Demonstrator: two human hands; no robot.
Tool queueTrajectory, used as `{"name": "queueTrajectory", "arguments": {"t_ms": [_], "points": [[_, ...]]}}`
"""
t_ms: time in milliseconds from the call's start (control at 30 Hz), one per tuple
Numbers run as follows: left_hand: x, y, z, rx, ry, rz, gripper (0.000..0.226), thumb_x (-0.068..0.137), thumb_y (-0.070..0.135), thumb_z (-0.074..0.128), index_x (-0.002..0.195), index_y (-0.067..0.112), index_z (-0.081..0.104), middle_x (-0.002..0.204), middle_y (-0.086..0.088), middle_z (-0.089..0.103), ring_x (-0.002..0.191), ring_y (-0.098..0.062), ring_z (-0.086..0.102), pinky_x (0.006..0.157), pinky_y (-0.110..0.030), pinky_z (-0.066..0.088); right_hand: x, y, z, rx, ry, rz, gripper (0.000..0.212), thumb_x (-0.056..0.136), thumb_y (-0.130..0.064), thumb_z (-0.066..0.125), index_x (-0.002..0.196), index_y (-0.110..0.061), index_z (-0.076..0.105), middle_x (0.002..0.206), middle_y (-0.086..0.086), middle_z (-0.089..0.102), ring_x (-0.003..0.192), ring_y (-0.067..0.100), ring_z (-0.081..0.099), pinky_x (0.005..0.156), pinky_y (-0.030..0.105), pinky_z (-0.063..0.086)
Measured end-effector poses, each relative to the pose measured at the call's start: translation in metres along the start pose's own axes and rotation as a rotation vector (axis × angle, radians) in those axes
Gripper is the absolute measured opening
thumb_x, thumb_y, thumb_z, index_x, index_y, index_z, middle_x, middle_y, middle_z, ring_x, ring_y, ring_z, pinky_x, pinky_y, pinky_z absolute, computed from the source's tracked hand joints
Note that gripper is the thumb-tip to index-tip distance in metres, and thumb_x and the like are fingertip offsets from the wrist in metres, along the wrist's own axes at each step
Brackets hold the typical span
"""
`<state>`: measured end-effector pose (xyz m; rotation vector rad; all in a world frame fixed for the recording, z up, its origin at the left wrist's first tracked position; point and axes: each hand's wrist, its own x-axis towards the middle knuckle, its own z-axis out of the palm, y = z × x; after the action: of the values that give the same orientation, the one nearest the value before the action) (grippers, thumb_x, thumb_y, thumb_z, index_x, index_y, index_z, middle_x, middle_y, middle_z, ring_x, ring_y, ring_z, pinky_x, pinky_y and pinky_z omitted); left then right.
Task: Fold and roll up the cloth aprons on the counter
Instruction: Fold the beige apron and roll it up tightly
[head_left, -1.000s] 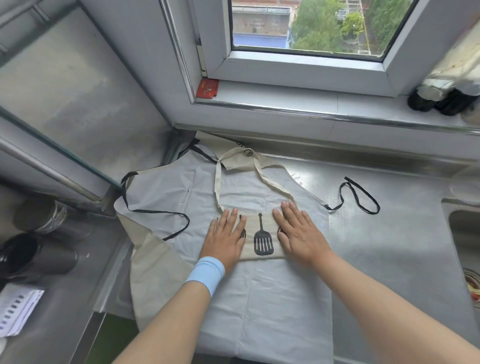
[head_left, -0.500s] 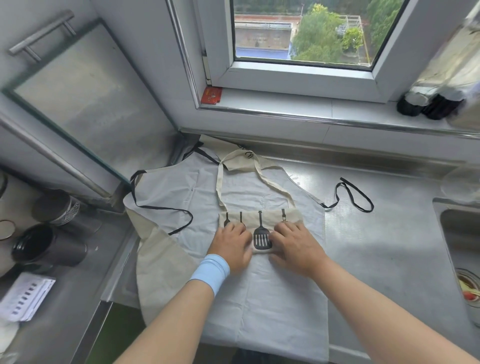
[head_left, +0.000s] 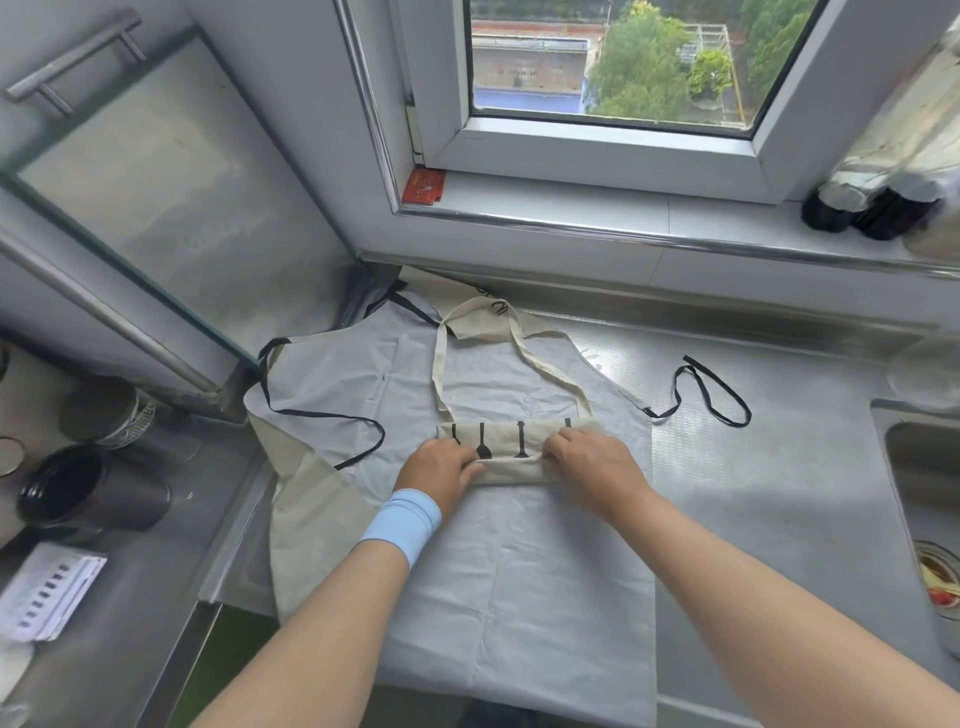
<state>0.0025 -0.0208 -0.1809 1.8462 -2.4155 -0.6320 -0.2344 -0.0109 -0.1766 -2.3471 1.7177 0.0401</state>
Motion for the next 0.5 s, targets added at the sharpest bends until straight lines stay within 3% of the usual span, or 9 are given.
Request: {"name": "queueTrajectory", "arguments": {"t_ms": [100, 167, 233, 333, 400, 500], "points": [[0.010, 0.002, -0.002, -0.054, -0.018, -0.077, 0.021, 0.093, 0.034, 0.056, 0.106, 0.019, 0.061, 0.108, -0.005, 0.059, 0.101, -0.027, 0.054, 0.086, -0.034, 0.040, 0.003, 0.001, 0.003, -0.059, 0.001, -0.018, 0.009, 0.093, -0.024, 0.063, 0.102, -0.021, 0.062, 0.095, -0.002, 0.061, 0.083, 0.026, 0.060, 0.055, 0.035, 0.048], [0.012, 0.006, 0.000, 0.023, 0.045, -0.092, 0.020, 0.087, 0.030, 0.065, 0.102, 0.017, 0.063, 0.104, -0.006, 0.056, 0.096, -0.028, 0.054, 0.079, -0.037, 0.045, 0.003, 0.003, 0.010, -0.164, 0.048, -0.031, 0.025, 0.071, -0.012, 0.081, 0.086, -0.019, 0.062, 0.078, 0.000, 0.057, 0.063, 0.024, 0.057, 0.042, 0.030, 0.036], [0.012, 0.017, 0.003, 0.164, 0.118, -0.053, 0.018, 0.071, 0.018, 0.076, 0.085, 0.019, 0.065, 0.088, -0.004, 0.057, 0.080, -0.027, 0.056, 0.065, -0.036, 0.045, 0.002, 0.003, 0.011, -0.238, 0.158, -0.060, 0.022, 0.069, -0.006, 0.075, 0.082, -0.016, 0.061, 0.077, 0.004, 0.056, 0.064, 0.026, 0.054, 0.049, 0.033, 0.037], [0.011, 0.040, 0.016, 0.277, 0.226, 0.191, 0.011, 0.070, 0.010, 0.058, 0.069, 0.020, 0.061, 0.072, -0.003, 0.054, 0.064, -0.025, 0.054, 0.055, -0.032, 0.043, 0.003, -0.011, 0.007, -0.341, 0.240, -0.186, 0.019, 0.074, -0.003, 0.049, 0.087, -0.015, 0.055, 0.086, 0.008, 0.054, 0.074, 0.028, 0.051, 0.063, 0.038, 0.037], [0.010, 0.050, 0.024, 0.287, 0.219, 0.265, 0.018, 0.070, 0.012, 0.046, 0.064, 0.018, 0.062, 0.067, -0.002, 0.053, 0.060, -0.023, 0.055, 0.051, -0.029, 0.043, 0.005, -0.023, 0.004, -0.334, 0.212, -0.189, 0.015, 0.072, -0.004, 0.049, 0.081, -0.015, 0.052, 0.081, 0.007, 0.052, 0.067, 0.026, 0.051, 0.056, 0.036, 0.035], [0.010, 0.044, 0.028, 0.254, 0.215, 0.258, 0.018, 0.073, 0.015, 0.043, 0.064, 0.019, 0.059, 0.067, -0.001, 0.055, 0.060, -0.023, 0.055, 0.050, -0.029, 0.042, 0.006, -0.021, 0.011, -0.135, 0.163, -0.082, 0.022, 0.062, 0.002, 0.060, 0.077, -0.013, 0.055, 0.076, 0.008, 0.051, 0.059, 0.027, 0.052, 0.043, 0.032, 0.029]]}}
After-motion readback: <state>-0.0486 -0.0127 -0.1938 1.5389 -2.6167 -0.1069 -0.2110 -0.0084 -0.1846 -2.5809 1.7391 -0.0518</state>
